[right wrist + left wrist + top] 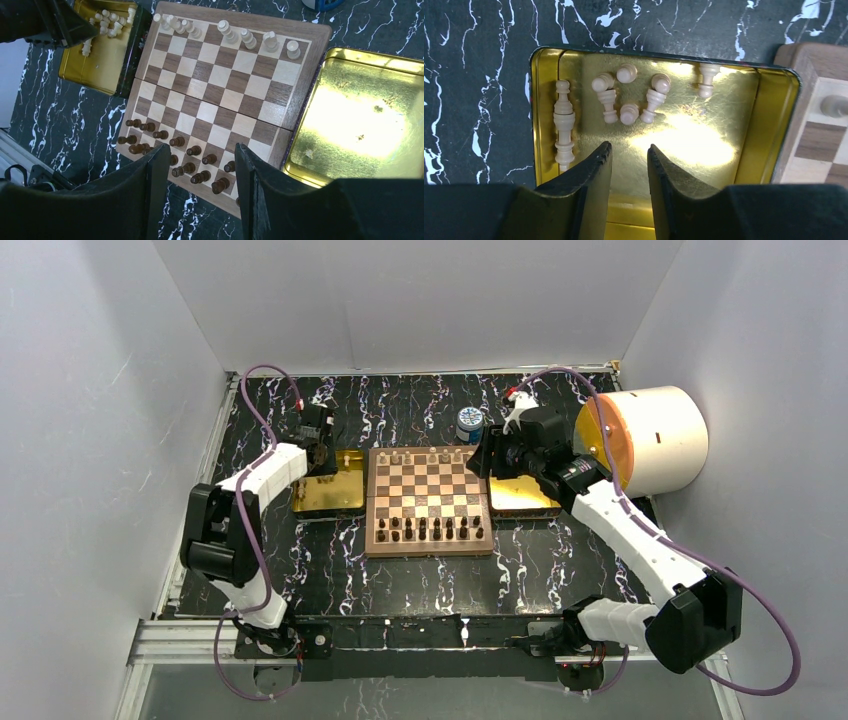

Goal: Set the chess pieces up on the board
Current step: Pick up the chess piece from the storage box.

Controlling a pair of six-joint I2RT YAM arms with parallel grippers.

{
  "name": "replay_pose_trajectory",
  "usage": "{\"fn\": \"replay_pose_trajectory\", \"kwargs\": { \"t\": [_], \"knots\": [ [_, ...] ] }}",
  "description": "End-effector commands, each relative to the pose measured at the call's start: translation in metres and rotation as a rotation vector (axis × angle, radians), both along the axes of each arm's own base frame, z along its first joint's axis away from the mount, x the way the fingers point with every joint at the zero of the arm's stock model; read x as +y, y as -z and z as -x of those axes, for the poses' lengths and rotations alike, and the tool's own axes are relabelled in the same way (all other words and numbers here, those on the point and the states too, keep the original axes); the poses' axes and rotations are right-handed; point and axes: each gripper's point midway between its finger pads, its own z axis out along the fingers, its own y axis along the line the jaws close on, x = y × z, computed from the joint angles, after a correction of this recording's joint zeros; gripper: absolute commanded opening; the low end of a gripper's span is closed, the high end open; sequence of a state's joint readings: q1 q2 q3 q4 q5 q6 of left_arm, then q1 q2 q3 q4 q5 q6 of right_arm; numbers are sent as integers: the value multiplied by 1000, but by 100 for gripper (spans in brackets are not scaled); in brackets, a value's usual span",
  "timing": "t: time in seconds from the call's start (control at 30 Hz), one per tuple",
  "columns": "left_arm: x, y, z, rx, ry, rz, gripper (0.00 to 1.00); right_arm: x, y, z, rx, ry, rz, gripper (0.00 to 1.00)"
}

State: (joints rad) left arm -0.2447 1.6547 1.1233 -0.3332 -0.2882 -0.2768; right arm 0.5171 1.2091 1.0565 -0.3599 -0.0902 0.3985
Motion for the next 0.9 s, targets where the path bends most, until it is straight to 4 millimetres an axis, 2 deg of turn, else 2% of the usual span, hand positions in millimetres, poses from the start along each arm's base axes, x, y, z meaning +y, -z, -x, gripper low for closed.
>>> {"fn": "replay_pose_trajectory", "kwargs": {
  "t": [0.0,0.07,0.3,0.87],
  "knots": [
    [2,-6,-18,-40,-18,22,28,5,-17,-2,-55,-8,-57,59],
    [3,-2,-19,-38,-23,27,25,5,-16,-1,-51,-9,-60,59],
    [8,12,-22,-18,-17,24,24,7,-19,-2,-53,-12,-68,59],
    [9,23,-29,10,-3,42,19,5,-12,-2,-39,-3,-56,58]
  ]
}}
